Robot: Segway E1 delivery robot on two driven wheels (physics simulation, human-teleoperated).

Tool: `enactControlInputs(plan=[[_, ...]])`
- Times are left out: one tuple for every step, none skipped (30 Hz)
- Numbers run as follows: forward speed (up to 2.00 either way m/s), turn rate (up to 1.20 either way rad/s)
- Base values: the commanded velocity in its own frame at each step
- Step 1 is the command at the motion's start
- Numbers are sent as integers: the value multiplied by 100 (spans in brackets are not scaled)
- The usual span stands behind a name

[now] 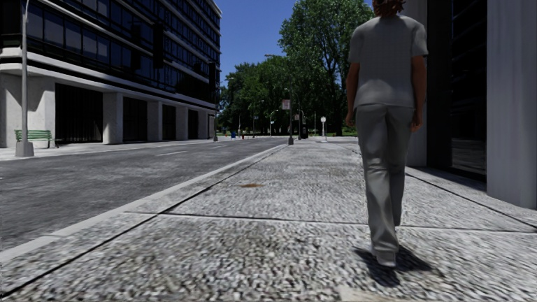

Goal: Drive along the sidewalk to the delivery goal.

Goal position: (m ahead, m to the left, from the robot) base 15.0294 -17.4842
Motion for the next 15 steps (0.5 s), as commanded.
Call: enactControlInputs(plan=[[200, 0], [200, 0], [200, 0], [200, 0], [200, 0], [200, 0], [200, 0], [200, 0], [200, 0], [200, 0], [200, 0], [200, 0], [200, 0], [200, 0], [200, 0]])
